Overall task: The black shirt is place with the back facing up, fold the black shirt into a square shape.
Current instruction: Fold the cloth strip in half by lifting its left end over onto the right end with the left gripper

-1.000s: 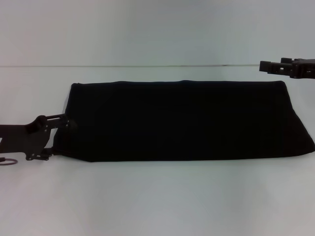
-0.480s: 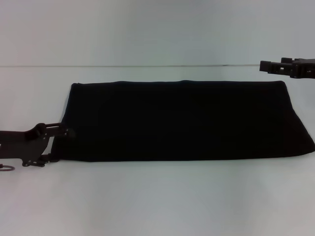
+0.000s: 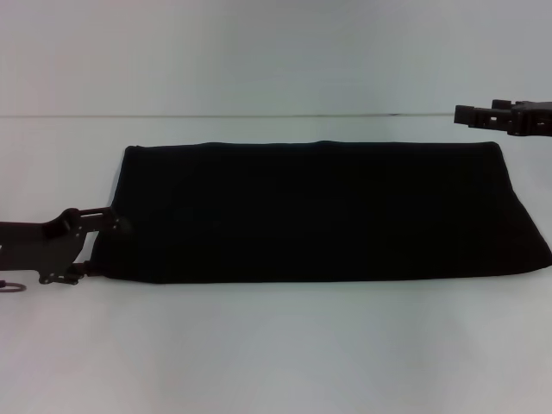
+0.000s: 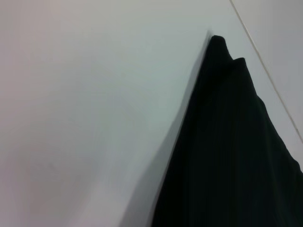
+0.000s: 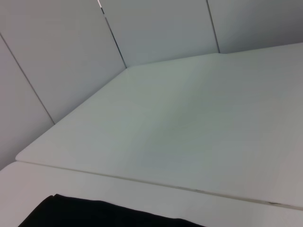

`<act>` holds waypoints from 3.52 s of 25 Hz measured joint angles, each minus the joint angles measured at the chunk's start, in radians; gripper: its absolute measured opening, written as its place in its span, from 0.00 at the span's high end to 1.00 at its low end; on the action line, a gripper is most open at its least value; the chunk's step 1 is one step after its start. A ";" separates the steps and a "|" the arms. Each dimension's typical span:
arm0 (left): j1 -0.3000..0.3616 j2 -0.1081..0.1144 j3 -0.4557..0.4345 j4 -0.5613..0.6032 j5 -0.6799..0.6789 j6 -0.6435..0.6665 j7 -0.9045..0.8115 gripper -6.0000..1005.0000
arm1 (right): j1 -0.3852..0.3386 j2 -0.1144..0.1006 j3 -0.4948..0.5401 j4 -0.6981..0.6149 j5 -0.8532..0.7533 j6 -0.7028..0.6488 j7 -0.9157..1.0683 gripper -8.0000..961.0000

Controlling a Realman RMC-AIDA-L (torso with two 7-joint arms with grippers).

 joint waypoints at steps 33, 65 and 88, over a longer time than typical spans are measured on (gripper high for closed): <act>-0.004 -0.002 0.030 -0.006 0.035 -0.038 0.022 0.77 | 0.001 -0.002 -0.005 0.000 0.000 0.000 -0.003 0.05; 0.183 0.010 0.017 0.387 0.141 0.046 0.435 0.98 | 0.021 0.055 -0.007 0.025 0.065 0.114 -0.008 0.05; -0.240 -0.211 0.173 0.092 -0.299 0.198 0.461 0.90 | -0.028 -0.008 -0.003 0.018 0.143 0.121 -0.097 0.05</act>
